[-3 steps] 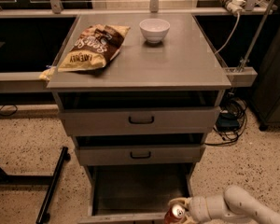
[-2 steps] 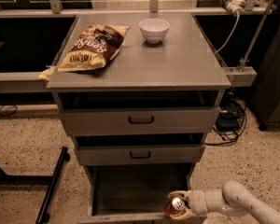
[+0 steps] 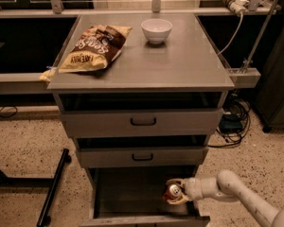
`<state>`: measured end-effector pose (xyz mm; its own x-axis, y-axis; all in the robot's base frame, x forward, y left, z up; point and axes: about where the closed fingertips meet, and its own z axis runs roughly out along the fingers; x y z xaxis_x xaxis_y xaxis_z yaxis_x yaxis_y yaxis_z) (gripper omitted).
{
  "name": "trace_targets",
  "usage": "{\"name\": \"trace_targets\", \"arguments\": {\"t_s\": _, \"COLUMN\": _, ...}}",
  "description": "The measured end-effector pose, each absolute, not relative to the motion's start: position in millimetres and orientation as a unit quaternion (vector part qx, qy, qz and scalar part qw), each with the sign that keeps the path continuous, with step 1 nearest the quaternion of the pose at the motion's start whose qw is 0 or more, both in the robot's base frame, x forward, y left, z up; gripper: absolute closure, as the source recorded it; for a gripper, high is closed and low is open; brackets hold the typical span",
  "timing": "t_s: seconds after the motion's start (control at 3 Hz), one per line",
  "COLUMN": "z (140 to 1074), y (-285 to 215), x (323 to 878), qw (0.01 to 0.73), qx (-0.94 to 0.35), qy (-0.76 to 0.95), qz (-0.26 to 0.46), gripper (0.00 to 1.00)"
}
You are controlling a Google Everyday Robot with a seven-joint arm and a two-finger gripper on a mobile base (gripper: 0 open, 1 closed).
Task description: Place coke can into bottom drawer
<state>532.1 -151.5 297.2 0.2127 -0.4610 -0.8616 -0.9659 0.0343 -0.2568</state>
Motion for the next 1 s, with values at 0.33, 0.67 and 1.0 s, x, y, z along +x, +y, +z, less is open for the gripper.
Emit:
{"name": "trace_targets", "arguments": {"t_s": 0.33, "z": 298.6, "y": -157.7, "x": 545.1, "qw": 0.454, "qx": -0.635, "qy": 0.564, "qz": 0.270, "gripper": 1.00}}
{"name": "trace_targets", "arguments": {"t_s": 0.67, "z": 281.0, "y": -158.9, "x": 540.6, "qw": 0.439, "qx": -0.639, "qy": 0.573, "qz": 0.267, "gripper": 1.00}}
{"name": "trace_targets", "arguments": {"t_s": 1.0, "z": 261.9, "y": -158.1, "x": 541.9, "qw": 0.426, "qx": -0.636, "qy": 0.584, "qz": 0.271, "gripper": 1.00}}
